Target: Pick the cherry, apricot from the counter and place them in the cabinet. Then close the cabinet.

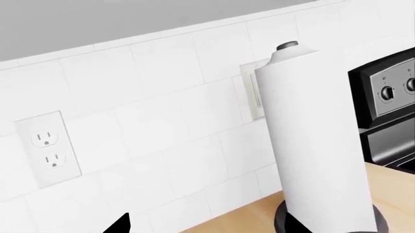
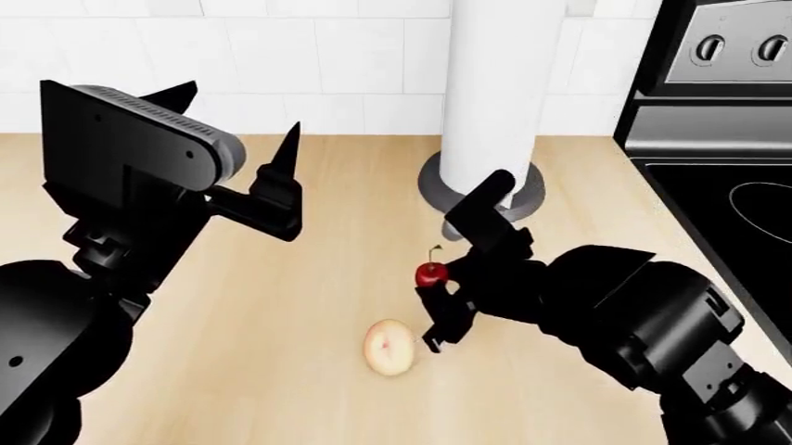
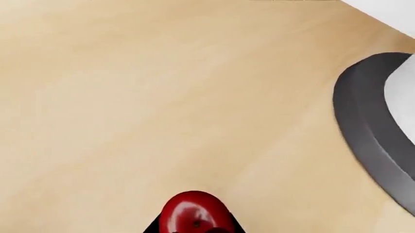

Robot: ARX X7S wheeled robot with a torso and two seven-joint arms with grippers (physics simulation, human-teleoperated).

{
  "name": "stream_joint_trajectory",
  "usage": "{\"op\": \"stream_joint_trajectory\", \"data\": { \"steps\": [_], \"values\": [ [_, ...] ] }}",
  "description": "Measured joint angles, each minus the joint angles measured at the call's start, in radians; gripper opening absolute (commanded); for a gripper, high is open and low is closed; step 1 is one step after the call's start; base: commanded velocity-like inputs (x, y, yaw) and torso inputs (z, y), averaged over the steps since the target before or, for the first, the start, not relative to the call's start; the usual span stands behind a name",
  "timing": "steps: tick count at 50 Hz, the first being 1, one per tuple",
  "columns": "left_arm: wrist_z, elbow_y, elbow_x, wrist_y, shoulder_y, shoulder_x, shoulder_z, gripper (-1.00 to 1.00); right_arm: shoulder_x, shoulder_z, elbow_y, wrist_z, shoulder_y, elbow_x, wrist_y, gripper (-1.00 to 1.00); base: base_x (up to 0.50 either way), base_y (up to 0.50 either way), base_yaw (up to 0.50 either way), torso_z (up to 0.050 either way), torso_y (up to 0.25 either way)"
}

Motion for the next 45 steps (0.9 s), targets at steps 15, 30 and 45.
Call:
{"op": "stream_joint_trajectory", "data": {
  "steps": [15,30,45],
  "values": [
    [-0.003,0.019,-0.021,-0.009,-0.002,-0.002,-0.003,1.00,0.057,0.097,-0.134,0.070,0.018,0.034,0.071,-1.00,0.00,0.00,0.00,0.000,0.000],
    [0.084,0.076,-0.082,0.016,0.002,-0.059,0.018,1.00,0.110,0.232,-0.324,0.143,0.016,0.119,0.144,-1.00,0.00,0.00,0.00,0.000,0.000],
    [0.220,0.108,-0.281,-0.058,-0.054,-0.102,-0.011,1.00,0.165,0.423,-0.446,0.207,-0.019,0.210,0.182,-1.00,0.00,0.00,0.00,0.000,-0.001]
  ]
}}
